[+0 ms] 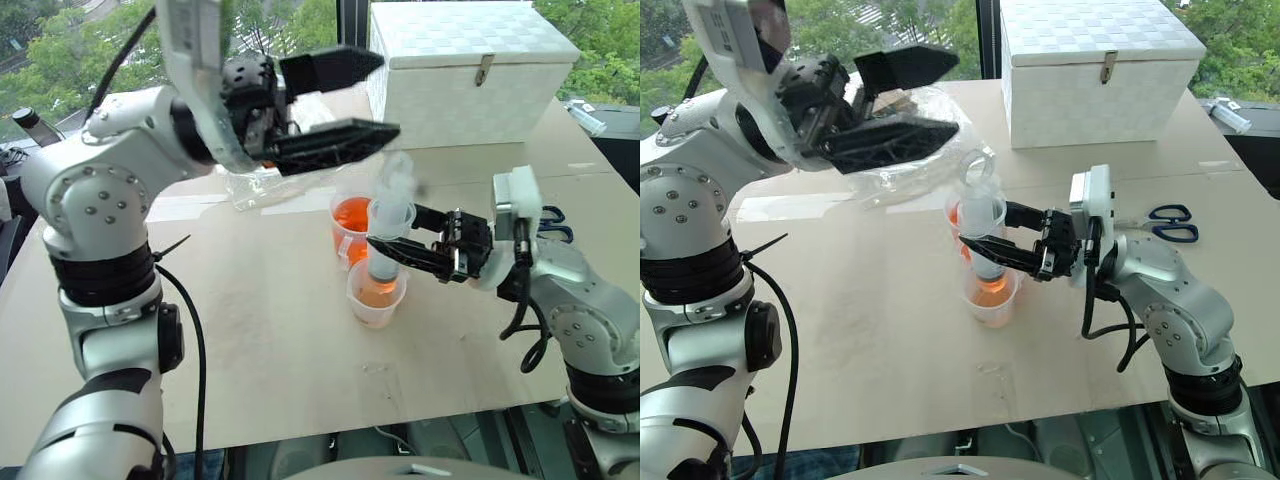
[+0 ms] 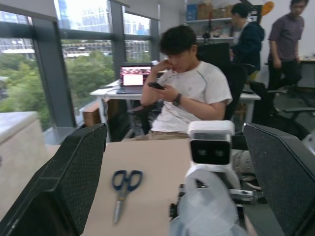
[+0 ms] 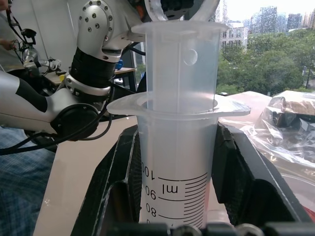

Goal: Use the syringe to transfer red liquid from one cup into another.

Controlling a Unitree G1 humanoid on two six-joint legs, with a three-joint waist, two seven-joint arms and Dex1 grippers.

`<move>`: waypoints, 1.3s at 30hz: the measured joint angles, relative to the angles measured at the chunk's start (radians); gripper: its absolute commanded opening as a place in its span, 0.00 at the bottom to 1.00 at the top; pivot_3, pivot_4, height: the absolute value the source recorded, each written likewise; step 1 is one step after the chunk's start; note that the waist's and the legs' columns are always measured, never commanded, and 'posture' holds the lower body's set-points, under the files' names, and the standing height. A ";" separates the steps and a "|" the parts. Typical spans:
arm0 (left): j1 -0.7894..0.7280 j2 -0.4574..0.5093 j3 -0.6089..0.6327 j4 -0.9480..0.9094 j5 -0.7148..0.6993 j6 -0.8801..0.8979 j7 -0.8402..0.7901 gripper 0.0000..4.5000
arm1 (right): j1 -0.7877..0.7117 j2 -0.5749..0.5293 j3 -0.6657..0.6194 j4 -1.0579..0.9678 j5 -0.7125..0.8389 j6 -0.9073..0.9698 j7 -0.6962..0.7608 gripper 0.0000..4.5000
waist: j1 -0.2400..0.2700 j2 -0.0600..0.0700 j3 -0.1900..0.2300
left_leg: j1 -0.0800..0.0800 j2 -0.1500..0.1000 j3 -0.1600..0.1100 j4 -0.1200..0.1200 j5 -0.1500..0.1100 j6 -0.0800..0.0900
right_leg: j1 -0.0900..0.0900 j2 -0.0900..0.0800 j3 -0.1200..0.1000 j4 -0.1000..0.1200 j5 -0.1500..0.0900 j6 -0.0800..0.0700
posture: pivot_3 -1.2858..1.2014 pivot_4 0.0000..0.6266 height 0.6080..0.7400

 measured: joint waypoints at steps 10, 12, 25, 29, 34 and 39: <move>0.067 0.016 -0.026 -0.063 -0.037 0.063 0.073 0.99 | 0.006 0.027 0.009 0.008 -0.052 -0.020 -0.018 0.33 | 0.001 0.000 0.000 | 0.001 0.000 0.000 0.000 0.000 0.000 | 0.001 0.000 0.000 0.000 0.000 0.000 | 0.52 0.24 1.00; 0.085 0.015 -0.044 -0.064 -0.033 0.068 0.082 0.99 | 0.006 0.028 0.010 0.013 -0.054 -0.020 -0.019 0.33 | 0.003 0.000 0.000 | 0.000 0.000 -0.001 0.000 0.000 0.000 | 0.001 0.000 0.000 0.000 0.000 0.000 | 0.52 0.24 1.00; 0.109 -0.004 -0.079 -0.070 -0.013 0.066 0.116 0.00 | 0.014 0.033 0.014 0.018 -0.058 -0.020 -0.025 0.33 | 0.016 0.000 0.000 | 0.000 0.000 -0.001 0.000 0.000 0.000 | 0.001 0.000 0.000 0.000 0.000 0.000 | 0.52 0.24 1.00; 0.109 -0.004 -0.081 -0.070 -0.008 0.065 0.113 0.00 | 0.014 0.033 0.021 0.018 -0.058 -0.020 -0.028 0.33 | 0.016 0.000 0.000 | 0.000 0.000 -0.001 0.000 0.000 0.000 | 0.001 0.000 0.000 0.000 0.000 0.000 | 0.52 0.24 1.00; 0.109 -0.003 -0.084 -0.070 0.007 0.059 0.099 0.00 | 0.014 0.037 0.023 0.018 -0.054 -0.017 -0.033 0.33 | 0.016 0.000 0.000 | 0.000 0.000 -0.001 0.000 0.000 0.000 | 0.001 0.000 -0.001 0.000 0.000 0.000 | 0.52 0.24 1.00; 0.124 -0.001 -0.094 -0.070 0.027 0.046 0.083 0.00 | 0.014 0.038 0.027 0.018 -0.037 0.005 -0.042 0.33 | 0.016 0.000 0.000 | 0.000 0.000 -0.001 0.000 0.000 0.000 | 0.001 0.000 -0.001 0.000 0.000 0.000 | 0.52 0.24 1.00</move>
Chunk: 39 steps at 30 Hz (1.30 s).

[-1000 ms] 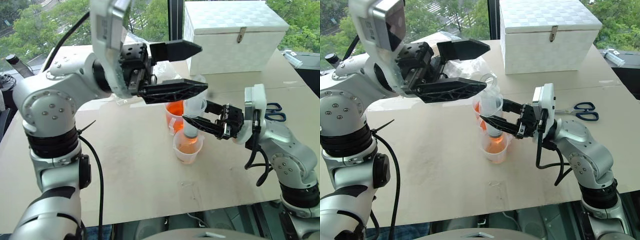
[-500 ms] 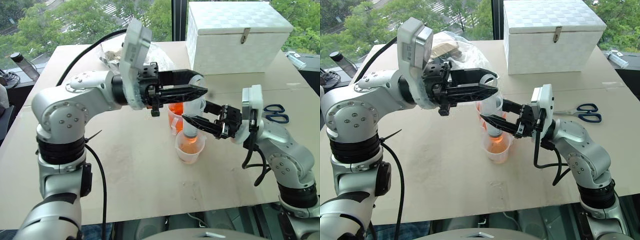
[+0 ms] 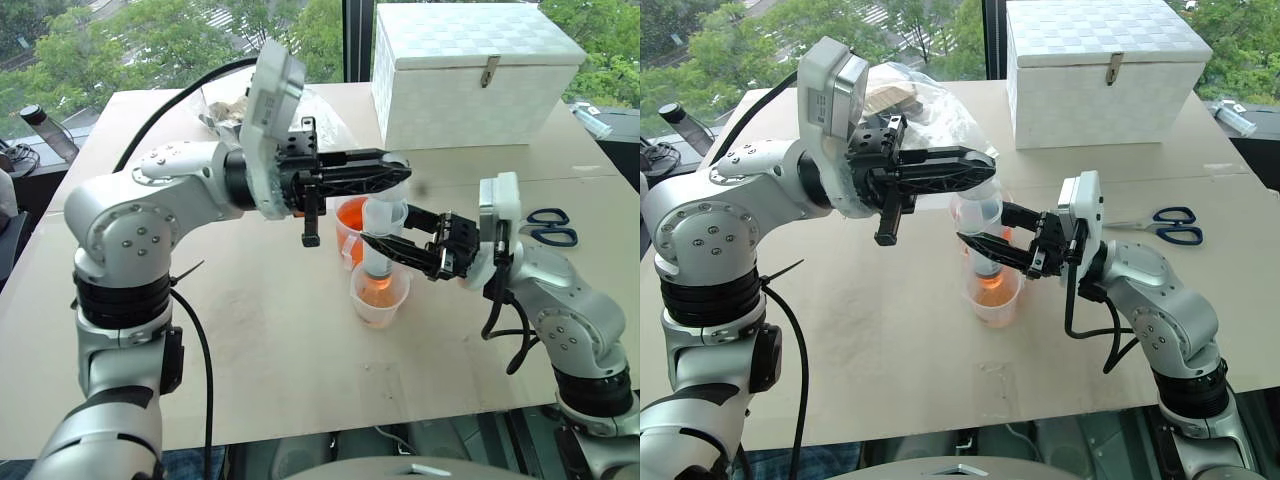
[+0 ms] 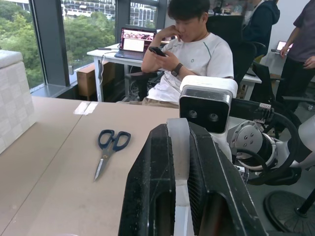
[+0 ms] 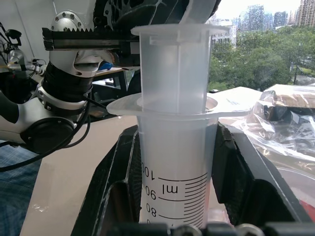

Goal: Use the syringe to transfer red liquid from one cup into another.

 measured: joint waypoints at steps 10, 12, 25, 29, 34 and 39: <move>0.033 0.003 -0.013 -0.004 0.017 -0.018 -0.021 0.00 | -0.019 0.000 0.000 0.005 0.047 0.032 -0.016 0.33 | 0.000 0.000 0.000 | 0.000 0.000 0.000 0.000 0.000 0.000 | 0.000 0.000 0.000 0.000 0.000 0.000 | 0.52 0.24 1.00; 0.039 0.003 -0.014 -0.004 0.019 -0.023 -0.021 0.00 | -0.025 0.000 0.000 0.007 0.055 0.036 -0.021 0.33 | 0.000 0.000 0.000 | 0.000 0.000 0.000 0.000 0.000 0.000 | 0.000 0.000 0.000 0.000 0.000 0.000 | 0.52 0.24 1.00; 0.086 -0.001 -0.017 -0.028 0.060 -0.069 -0.022 0.00 | -0.053 -0.013 -0.002 0.021 0.101 0.059 -0.046 0.33 | 0.000 0.000 0.000 | 0.000 0.000 0.000 0.000 0.000 0.000 | 0.000 0.000 0.000 0.000 0.000 0.000 | 0.52 0.24 1.00; 0.080 -0.020 -0.021 -0.017 0.076 -0.094 -0.022 0.23 | -0.053 -0.021 -0.022 0.021 0.102 0.059 -0.048 0.33 | 0.001 0.000 0.000 | 0.000 0.000 0.000 0.000 0.000 0.000 | 0.000 0.000 0.000 0.000 0.000 0.000 | 0.52 0.24 1.00; 0.051 -0.052 -0.016 0.016 0.052 -0.073 0.003 0.76 | -0.055 -0.013 -0.075 0.018 0.120 0.041 -0.053 0.33 | 0.001 0.000 0.000 | 0.000 0.000 0.000 0.000 0.000 0.000 | 0.000 0.000 0.000 0.000 0.000 0.000 | 0.52 0.24 1.00; -0.011 -0.069 0.054 0.050 0.001 -0.069 0.056 0.99 | -0.055 -0.011 -0.076 0.016 0.131 0.039 -0.051 0.33 | -0.002 0.000 0.000 | 0.000 0.000 0.000 0.000 0.000 0.000 | 0.000 0.000 0.000 0.000 0.000 0.000 | 0.52 0.24 1.00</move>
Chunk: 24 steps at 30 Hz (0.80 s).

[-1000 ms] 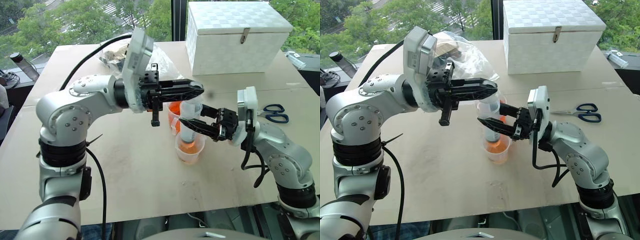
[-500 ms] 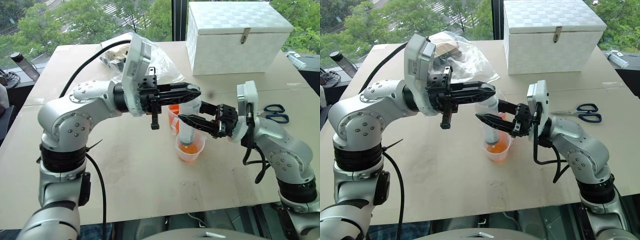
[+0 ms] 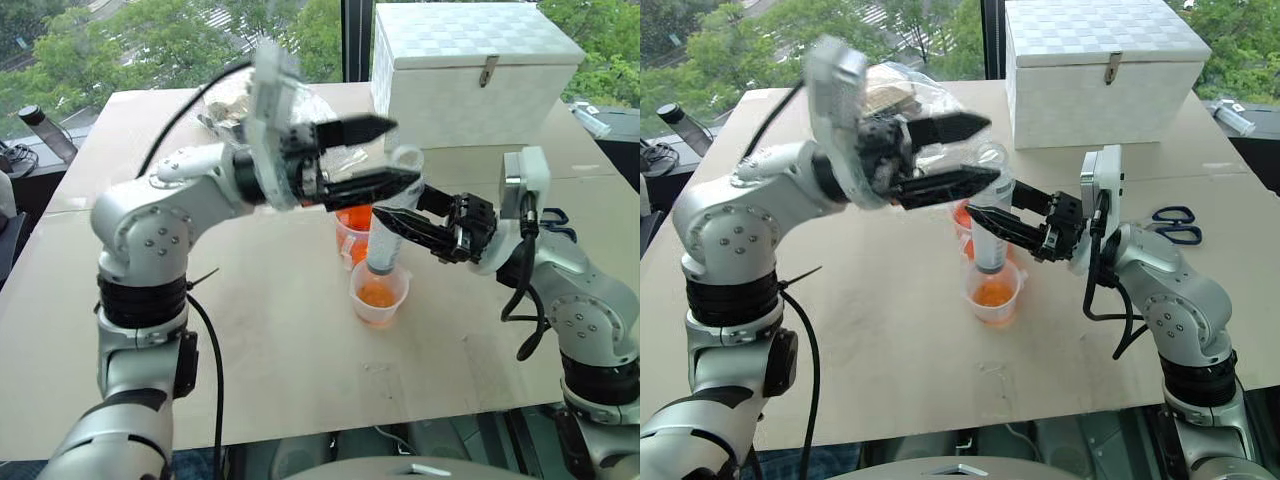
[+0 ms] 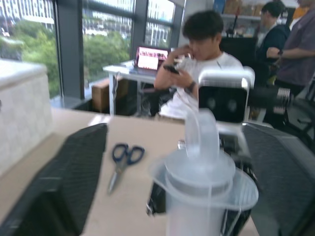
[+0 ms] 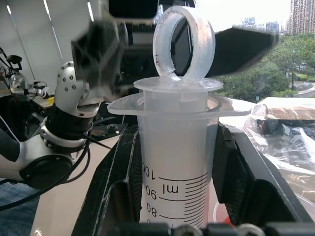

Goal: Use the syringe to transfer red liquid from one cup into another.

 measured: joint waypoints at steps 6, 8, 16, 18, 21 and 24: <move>0.037 0.055 0.018 -0.021 -0.031 0.022 -0.017 0.99 | 0.001 -0.005 0.000 0.000 0.010 0.004 0.002 0.33 | 0.001 0.000 0.000 | 0.000 0.000 0.000 0.000 0.000 0.000 | 0.000 0.000 0.000 0.000 0.000 0.000 | 0.52 0.24 1.00; 0.069 0.080 0.018 -0.032 -0.031 0.026 -0.031 0.99 | 0.004 -0.007 -0.001 0.000 0.014 0.005 0.001 0.33 | 0.001 0.000 0.000 | 0.000 0.000 0.000 0.000 0.000 0.000 | 0.000 0.000 0.000 0.000 0.000 0.000 | 0.52 0.24 1.00; 0.193 0.162 0.000 -0.081 -0.023 0.035 -0.106 0.99 | -0.001 0.005 -0.044 0.005 0.093 0.030 -0.072 0.33 | 0.004 0.000 0.000 | 0.000 0.000 0.000 0.000 0.000 0.000 | 0.000 0.000 -0.001 0.000 0.000 0.000 | 0.52 0.24 1.00; 0.199 0.162 -0.015 -0.091 -0.007 0.032 -0.115 0.99 | -0.012 0.008 -0.044 0.008 0.113 0.036 -0.089 0.33 | 0.003 0.000 0.000 | 0.000 0.000 0.000 0.000 0.000 0.000 | 0.000 0.000 0.000 0.000 0.000 0.000 | 0.52 0.24 1.00; 0.199 0.133 -0.052 -0.087 0.044 0.014 -0.096 0.99 | -0.041 0.012 -0.047 0.009 0.138 0.041 -0.110 0.33 | 0.004 0.000 0.000 | 0.000 0.000 0.000 0.000 0.000 0.000 | 0.000 0.000 -0.001 0.000 0.000 0.000 | 0.52 0.24 1.00; 0.198 0.107 -0.083 -0.071 0.087 0.004 -0.085 0.99 | -0.045 0.012 -0.047 0.008 0.158 0.046 -0.122 0.33 | 0.003 0.000 0.000 | 0.000 0.000 0.000 0.000 0.000 0.000 | 0.000 0.000 0.000 0.000 0.000 0.000 | 0.52 0.24 1.00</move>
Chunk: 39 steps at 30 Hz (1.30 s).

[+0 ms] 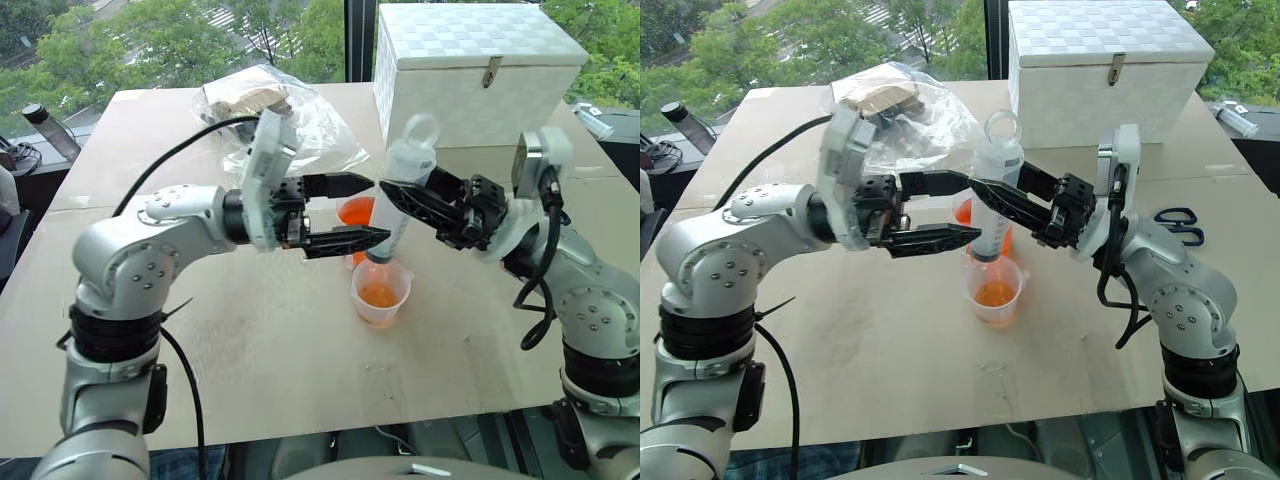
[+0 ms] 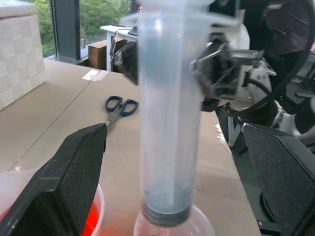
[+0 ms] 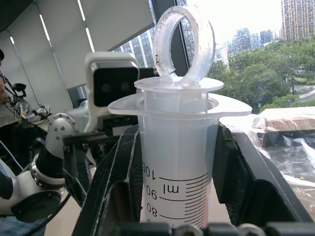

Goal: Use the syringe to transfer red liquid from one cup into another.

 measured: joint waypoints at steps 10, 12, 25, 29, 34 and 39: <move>0.000 -0.071 -0.075 0.022 0.075 -0.031 -0.032 0.32 | -0.001 -0.009 -0.002 -0.006 0.036 0.020 -0.030 0.33 | 0.000 0.000 0.000 | 0.000 0.000 0.000 0.000 0.000 0.000 | 0.000 0.000 0.000 0.000 0.000 0.000 | 0.52 0.24 1.00; 0.000 -0.076 -0.075 0.023 0.076 -0.031 -0.034 0.28 | -0.001 -0.013 -0.004 -0.006 0.044 0.022 -0.033 0.33 | 0.000 0.000 0.000 | 0.000 0.000 0.000 0.000 0.000 0.000 | 0.000 0.000 0.000 0.000 0.000 0.000 | 0.52 0.24 1.00; -0.015 -0.036 0.069 -0.001 -0.007 0.023 0.067 0.28 | 0.031 -0.195 -0.106 -0.001 0.165 0.088 0.052 1.00 | 0.001 -0.001 0.000 | -0.001 0.000 0.000 0.000 -0.001 0.001 | 0.000 -0.001 0.000 -0.001 0.000 0.000 | 0.52 0.24 1.00; -0.011 0.045 0.211 -0.054 -0.156 0.108 0.187 0.28 | 0.066 -0.295 -0.153 0.040 0.169 0.111 0.105 1.00 | -0.002 -0.001 0.000 | 0.000 0.001 0.000 0.000 -0.001 0.001 | 0.001 -0.001 0.000 -0.001 0.000 0.000 | 0.52 0.24 1.00; 0.299 0.303 0.516 -0.136 -0.269 0.295 0.320 0.28 | 0.178 -0.438 -0.247 0.158 0.113 0.141 0.167 1.00 | -0.005 -0.001 0.001 | 0.001 0.001 0.002 -0.004 -0.001 0.001 | 0.000 -0.001 0.002 -0.003 0.000 0.000 | 0.52 0.24 1.00; 0.663 0.291 0.622 -0.193 -0.161 0.333 0.367 0.28 | 0.320 -0.499 -0.223 0.192 -0.117 0.023 0.292 1.00 | 0.013 -0.002 -0.001 | 0.002 0.001 0.001 -0.004 -0.001 0.001 | 0.002 -0.002 0.001 -0.005 0.000 0.000 | 0.52 0.24 1.00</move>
